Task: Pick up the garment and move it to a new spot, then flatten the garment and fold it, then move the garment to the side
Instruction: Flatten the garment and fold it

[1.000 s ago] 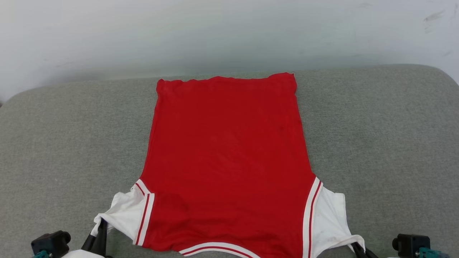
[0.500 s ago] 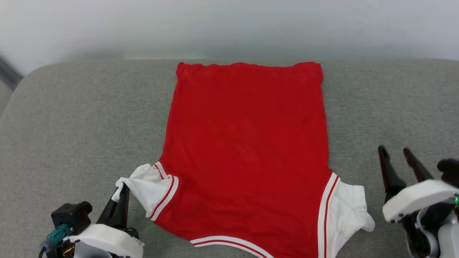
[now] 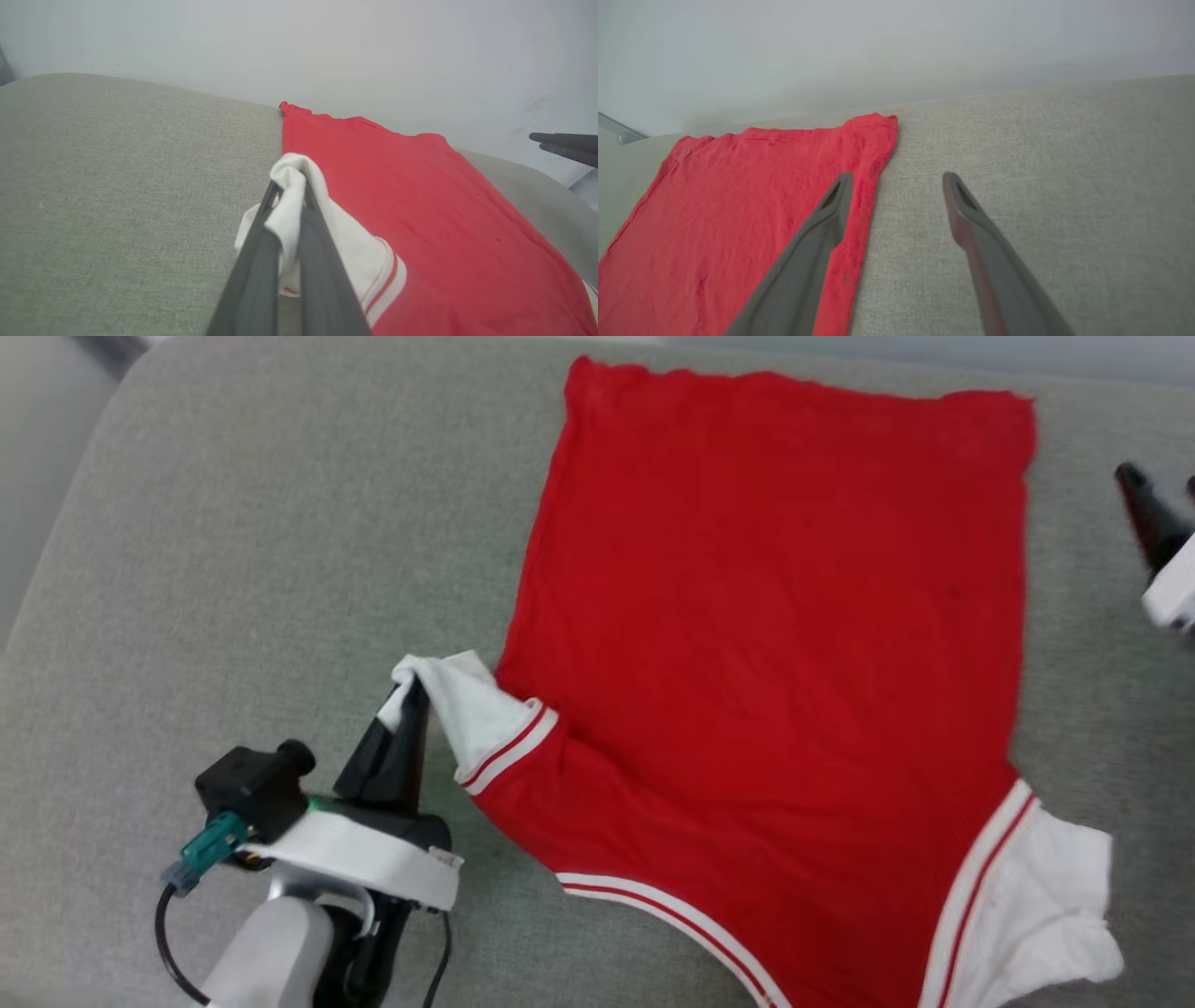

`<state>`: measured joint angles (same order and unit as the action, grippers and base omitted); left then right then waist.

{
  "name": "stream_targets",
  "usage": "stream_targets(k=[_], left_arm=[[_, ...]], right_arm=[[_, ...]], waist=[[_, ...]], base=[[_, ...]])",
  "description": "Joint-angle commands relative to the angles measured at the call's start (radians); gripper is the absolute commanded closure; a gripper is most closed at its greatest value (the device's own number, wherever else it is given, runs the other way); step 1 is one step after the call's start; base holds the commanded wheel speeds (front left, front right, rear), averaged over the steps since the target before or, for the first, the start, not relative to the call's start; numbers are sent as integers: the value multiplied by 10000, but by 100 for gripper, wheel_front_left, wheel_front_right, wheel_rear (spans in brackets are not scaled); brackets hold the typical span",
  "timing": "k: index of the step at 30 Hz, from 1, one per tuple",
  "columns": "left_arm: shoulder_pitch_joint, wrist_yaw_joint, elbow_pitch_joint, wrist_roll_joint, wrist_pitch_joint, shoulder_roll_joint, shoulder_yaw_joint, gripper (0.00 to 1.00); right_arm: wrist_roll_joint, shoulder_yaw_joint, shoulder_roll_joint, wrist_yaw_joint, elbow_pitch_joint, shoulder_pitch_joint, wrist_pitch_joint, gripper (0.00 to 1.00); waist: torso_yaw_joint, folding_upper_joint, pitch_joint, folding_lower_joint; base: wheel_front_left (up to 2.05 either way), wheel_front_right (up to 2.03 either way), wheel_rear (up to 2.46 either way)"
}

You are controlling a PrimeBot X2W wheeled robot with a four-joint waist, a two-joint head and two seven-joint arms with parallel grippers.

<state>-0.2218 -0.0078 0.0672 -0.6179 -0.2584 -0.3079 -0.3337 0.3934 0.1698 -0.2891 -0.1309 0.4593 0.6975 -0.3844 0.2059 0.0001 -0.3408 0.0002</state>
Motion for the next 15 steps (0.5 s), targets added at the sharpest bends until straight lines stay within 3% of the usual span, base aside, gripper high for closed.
stream_targets(k=[1, 9, 15], left_arm=[[-245, -131, -49, 29, -51, 175, -44, 100], [-919, -737, -241, 376, -80, 878, 64, 100], [-1241, -1017, -500, 736, -84, 1317, 208, 100]], right_arm=[[-15, 64, -285, 1, 338, 609, -497, 0], [-688, 222, -1012, 1, 1860, 3280, -3566, 0], [-1522, 106, -1162, 1, 2181, 4373, -4373, 0]], waist=[[674, -1, -744, -2], [1460, -1, -1786, -2], [1861, -1, -2476, -2]], base=[[0, 0, 0], [0, 0, 0], [0, 0, 0]])
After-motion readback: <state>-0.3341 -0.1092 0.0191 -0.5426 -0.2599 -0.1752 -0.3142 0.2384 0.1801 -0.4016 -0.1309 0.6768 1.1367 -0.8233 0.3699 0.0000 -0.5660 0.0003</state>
